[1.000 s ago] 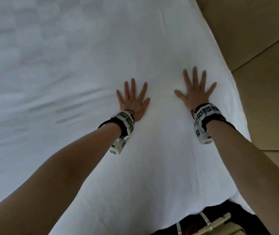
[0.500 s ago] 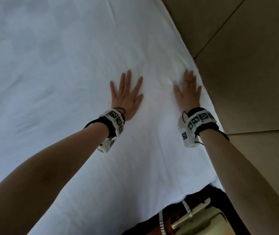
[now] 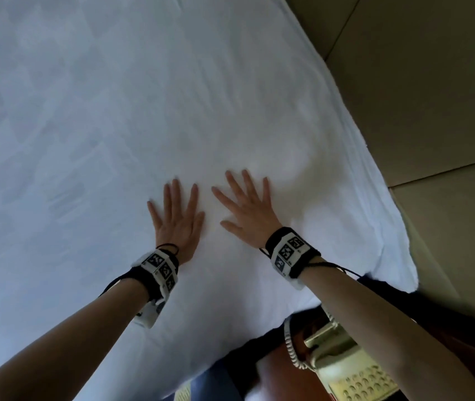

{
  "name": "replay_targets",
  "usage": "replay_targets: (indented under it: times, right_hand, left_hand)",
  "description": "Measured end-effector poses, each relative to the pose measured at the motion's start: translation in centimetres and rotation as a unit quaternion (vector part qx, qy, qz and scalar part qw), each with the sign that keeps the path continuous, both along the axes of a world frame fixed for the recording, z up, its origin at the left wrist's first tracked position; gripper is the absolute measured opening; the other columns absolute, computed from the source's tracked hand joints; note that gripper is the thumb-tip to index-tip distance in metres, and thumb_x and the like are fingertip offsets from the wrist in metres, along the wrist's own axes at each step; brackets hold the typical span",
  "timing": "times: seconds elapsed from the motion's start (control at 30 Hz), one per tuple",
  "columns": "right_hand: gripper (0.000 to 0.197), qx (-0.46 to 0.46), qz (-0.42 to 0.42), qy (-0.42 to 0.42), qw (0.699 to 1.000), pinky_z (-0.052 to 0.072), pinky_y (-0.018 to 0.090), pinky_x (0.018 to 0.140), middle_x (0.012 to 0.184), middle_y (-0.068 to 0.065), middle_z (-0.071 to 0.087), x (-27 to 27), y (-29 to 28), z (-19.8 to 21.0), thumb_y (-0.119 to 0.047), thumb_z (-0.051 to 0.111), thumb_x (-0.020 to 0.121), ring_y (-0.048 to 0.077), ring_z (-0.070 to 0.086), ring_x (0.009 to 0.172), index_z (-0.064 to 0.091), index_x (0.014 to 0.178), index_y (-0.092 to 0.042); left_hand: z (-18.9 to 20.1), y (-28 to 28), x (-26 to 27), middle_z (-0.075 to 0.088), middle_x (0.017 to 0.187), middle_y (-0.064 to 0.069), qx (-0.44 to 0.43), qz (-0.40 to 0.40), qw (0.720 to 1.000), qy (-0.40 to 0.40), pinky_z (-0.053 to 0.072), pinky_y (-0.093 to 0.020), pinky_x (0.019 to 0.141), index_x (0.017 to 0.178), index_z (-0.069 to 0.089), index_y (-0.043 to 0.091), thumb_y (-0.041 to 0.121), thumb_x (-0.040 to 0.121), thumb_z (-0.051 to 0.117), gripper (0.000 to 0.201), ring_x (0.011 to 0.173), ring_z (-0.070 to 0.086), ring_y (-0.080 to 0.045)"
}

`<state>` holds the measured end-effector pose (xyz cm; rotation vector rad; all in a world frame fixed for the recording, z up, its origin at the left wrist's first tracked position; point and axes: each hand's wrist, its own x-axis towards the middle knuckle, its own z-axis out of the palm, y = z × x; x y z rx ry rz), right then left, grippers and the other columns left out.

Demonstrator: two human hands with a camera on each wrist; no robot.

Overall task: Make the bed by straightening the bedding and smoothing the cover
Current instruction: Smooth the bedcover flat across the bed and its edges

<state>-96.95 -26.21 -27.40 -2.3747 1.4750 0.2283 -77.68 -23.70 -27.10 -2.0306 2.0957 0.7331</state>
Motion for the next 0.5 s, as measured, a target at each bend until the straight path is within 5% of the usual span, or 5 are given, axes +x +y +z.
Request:
replay_targets:
  times: [0.23, 0.37, 0.5]
  right_hand:
    - [0.078, 0.025, -0.143, 0.080, 0.986, 0.000, 0.067, 0.109, 0.159, -0.002, -0.016, -12.4, -2.2, -2.7, -0.068, 0.031, 0.087, 0.030, -0.011, 0.147, -0.009, 0.149, -0.040]
    - [0.080, 0.044, -0.258, -0.044, 0.964, 0.018, 0.043, 0.118, 0.160, 0.010, -0.004, -18.8, -2.6, -3.4, -0.055, 0.043, 0.090, 0.028, 0.008, 0.148, 0.001, 0.152, -0.026]
    - [0.077, -0.030, -0.331, -0.124, 0.935, 0.018, 0.030, 0.119, 0.158, 0.012, 0.017, -21.3, -1.9, -3.9, -0.039, 0.050, 0.094, 0.023, 0.023, 0.145, 0.008, 0.152, -0.010]
  left_hand:
    - [-2.8, 0.3, -7.8, -0.038, 0.149, 0.000, 0.003, -0.135, 0.991, -0.018, -0.017, -0.058, 0.112, 0.144, -0.021, 0.039, 0.056, 0.090, -0.002, 0.060, 0.140, -0.031, -0.018]
    - [-3.4, -1.0, -12.9, -0.030, 0.154, -0.003, -0.019, -0.207, 0.978, -0.021, -0.016, -0.058, 0.111, 0.147, -0.014, 0.037, 0.052, 0.094, 0.008, 0.059, 0.141, -0.027, -0.020]
    - [-3.3, -1.4, -16.3, -0.020, 0.158, -0.007, -0.023, -0.279, 0.959, -0.037, -0.018, -0.058, 0.109, 0.149, -0.006, 0.036, 0.050, 0.095, 0.012, 0.059, 0.146, -0.019, -0.025]
